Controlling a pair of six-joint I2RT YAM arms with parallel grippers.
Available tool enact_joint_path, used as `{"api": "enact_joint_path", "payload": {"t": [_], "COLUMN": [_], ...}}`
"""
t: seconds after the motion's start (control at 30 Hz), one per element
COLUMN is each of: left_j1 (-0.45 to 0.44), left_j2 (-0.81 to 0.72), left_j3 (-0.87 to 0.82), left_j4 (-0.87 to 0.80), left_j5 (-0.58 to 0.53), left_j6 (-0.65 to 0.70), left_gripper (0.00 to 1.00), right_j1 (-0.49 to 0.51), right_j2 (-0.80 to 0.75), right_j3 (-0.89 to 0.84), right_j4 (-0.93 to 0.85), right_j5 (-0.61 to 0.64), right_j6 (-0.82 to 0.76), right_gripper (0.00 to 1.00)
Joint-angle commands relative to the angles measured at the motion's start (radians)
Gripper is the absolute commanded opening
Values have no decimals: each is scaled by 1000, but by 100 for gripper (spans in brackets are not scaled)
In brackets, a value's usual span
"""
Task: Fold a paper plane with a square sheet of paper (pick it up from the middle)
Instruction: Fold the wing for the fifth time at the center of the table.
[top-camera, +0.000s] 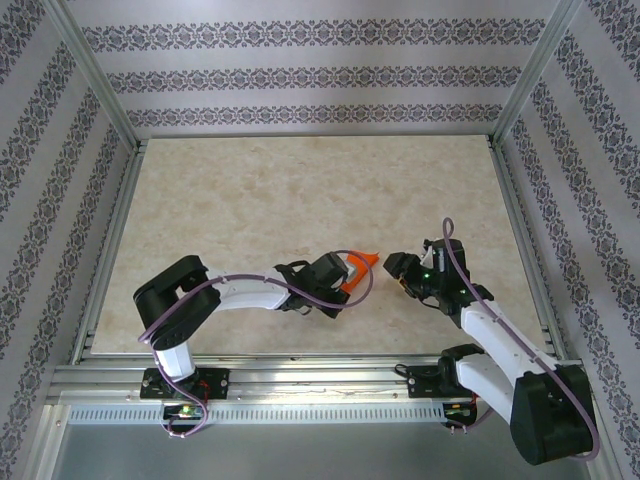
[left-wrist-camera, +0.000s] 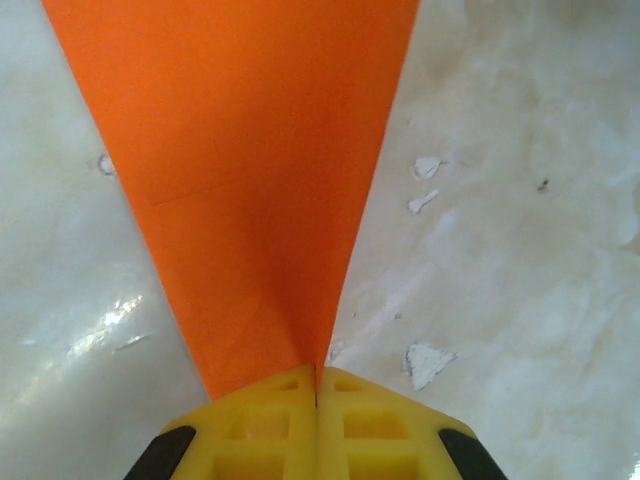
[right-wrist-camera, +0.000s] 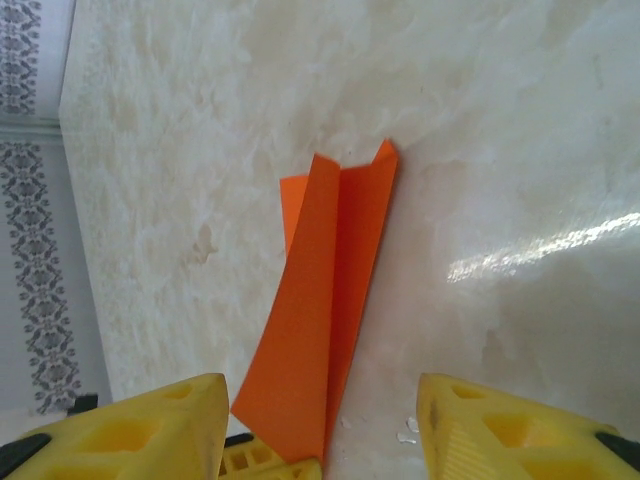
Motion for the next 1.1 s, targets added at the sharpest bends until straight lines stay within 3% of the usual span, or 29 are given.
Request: {"api": "enact_joint_path", "payload": {"t": [0.0, 0.17, 0.6, 0.9, 1.07], "left_j1": [39, 71, 118, 131, 143], "left_j2": [-13, 15, 97, 149, 187], "left_j3": [-32, -57, -86, -99, -149], "left_j4": [129, 215, 398, 505, 695], "left_j5": [146, 242, 387, 449, 490], "left_j6": [-78, -136, -258, -330, -438], "left_gripper": [0, 0, 0, 0, 0], "right_j1": [3, 33, 105, 109, 111], "right_j2": [21, 77, 217, 261, 278], "right_j3": [-9, 9, 56, 66, 66], "right_j4": [46, 49, 88, 110, 125], "right_j5": [-74, -113, -134, -132, -129], "right_j6": [-38, -83, -146, -157, -161], "right_gripper": [51, 48, 23, 18, 15]}}
